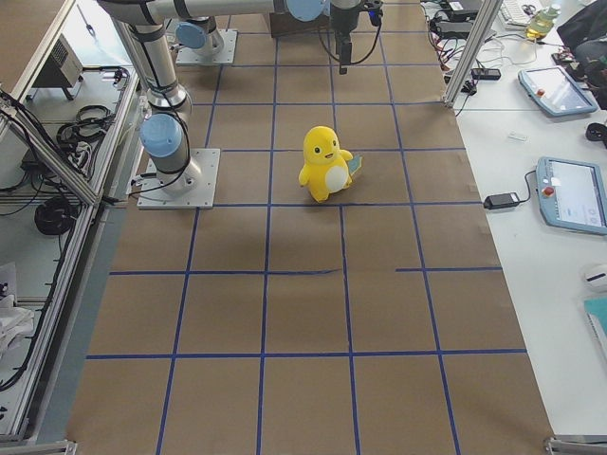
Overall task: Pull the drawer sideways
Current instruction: 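Close the left gripper around the white drawer handle, then pull the drawer outward by its handle with the left gripper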
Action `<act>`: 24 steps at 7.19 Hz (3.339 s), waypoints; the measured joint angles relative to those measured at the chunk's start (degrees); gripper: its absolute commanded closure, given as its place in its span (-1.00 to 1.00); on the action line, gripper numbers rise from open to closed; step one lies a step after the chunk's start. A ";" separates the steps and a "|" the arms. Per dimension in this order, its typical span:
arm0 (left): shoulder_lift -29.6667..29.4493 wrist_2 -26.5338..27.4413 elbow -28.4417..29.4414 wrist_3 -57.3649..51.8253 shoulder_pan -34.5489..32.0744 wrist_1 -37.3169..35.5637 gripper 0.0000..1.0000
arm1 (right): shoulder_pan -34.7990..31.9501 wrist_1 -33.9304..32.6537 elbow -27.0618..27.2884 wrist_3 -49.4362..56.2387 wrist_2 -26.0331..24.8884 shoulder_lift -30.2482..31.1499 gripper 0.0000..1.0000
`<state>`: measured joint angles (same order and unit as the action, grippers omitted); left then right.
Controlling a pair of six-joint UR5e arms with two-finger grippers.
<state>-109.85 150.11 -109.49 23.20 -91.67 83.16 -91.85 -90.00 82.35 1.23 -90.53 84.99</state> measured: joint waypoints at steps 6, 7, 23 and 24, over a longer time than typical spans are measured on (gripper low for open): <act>-0.10 0.01 0.13 -0.09 0.00 -0.05 0.18 | 0.00 0.00 0.00 0.00 0.00 0.00 -1.00; -0.10 0.01 0.20 -0.11 0.00 -0.03 0.24 | 0.00 0.00 0.00 0.00 0.00 0.00 -1.00; -0.25 -0.22 0.90 -0.31 -0.68 -0.22 0.42 | 0.00 0.00 0.00 0.00 0.00 0.00 -1.00; -0.29 -0.42 1.25 -0.36 -1.00 -0.28 0.42 | 0.00 0.00 0.00 0.00 0.00 0.00 -1.00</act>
<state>-110.14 149.69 -108.24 22.85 -92.67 82.88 -91.85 -90.00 82.35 1.23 -90.53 84.99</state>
